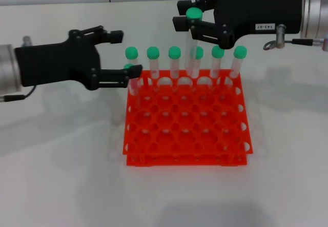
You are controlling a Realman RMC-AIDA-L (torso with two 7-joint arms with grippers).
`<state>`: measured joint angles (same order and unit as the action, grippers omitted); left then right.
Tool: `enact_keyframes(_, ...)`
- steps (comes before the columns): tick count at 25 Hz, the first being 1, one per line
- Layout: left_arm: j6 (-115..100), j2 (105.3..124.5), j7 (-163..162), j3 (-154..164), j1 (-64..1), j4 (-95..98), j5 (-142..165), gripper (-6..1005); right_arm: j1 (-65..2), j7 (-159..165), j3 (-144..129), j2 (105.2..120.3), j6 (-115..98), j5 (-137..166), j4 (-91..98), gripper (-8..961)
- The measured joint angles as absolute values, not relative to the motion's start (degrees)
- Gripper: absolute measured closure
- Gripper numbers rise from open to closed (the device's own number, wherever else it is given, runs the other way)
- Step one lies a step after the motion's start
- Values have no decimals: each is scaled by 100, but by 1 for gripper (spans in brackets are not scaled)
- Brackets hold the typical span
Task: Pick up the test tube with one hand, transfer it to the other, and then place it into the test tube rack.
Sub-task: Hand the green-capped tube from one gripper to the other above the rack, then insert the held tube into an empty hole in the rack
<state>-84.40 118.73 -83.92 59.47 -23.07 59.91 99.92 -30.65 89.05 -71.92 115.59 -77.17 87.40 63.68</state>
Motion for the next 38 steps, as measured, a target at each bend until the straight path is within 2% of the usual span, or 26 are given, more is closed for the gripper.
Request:
enact_keyframes(7,-8610,11720,-9348,5934,-1882,6792,10422,109,-3013,8905,-7257,11571,-7716,8668,6234,685)
enact_keyframes(14,-9415,11617,-9916,5437,-1893,7008,11221,109,-3005,8900,-7534,11584,-7626,8478,6230,685)
enact_keyframes(28,-10054,11604,-9968,4812,-1829,7018,12222,109,-3038,8903,-8013,11585,-7326,8204,6162,687)
enact_keyframes(38,-10006,11677,-9732,4852,-1818,6967,12250,110,-3205,8884,-8434,11591,-6727,8058,6085,686)
